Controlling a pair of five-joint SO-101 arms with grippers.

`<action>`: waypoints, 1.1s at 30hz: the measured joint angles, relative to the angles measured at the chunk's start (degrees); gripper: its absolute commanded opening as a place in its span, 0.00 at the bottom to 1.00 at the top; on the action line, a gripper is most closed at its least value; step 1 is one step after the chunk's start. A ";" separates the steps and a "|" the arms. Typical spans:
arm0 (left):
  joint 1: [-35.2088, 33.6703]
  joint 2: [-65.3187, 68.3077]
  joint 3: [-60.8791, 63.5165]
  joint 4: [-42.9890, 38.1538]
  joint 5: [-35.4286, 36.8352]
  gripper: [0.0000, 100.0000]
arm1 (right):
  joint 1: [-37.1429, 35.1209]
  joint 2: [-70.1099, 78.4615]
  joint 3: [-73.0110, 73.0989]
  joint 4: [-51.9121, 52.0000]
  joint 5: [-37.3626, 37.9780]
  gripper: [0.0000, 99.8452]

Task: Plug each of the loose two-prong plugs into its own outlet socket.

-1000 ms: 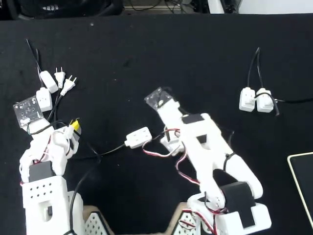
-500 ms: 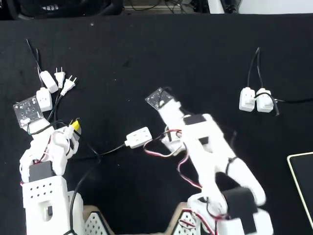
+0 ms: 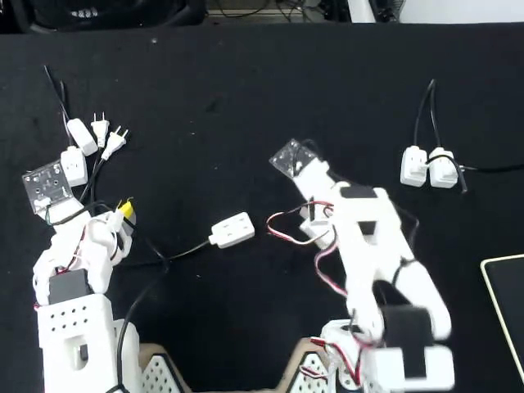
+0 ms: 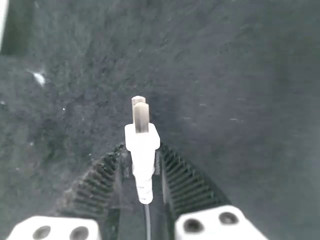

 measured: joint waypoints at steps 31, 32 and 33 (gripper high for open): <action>0.00 0.00 0.00 0.00 0.00 0.27 | -0.09 8.62 -9.41 5.98 -10.37 0.10; 0.00 0.00 0.00 0.00 0.00 0.27 | -0.09 8.62 -9.41 5.98 -10.73 0.10; 0.00 0.00 0.00 0.00 0.00 0.27 | -0.09 8.62 -9.41 5.98 -10.90 0.09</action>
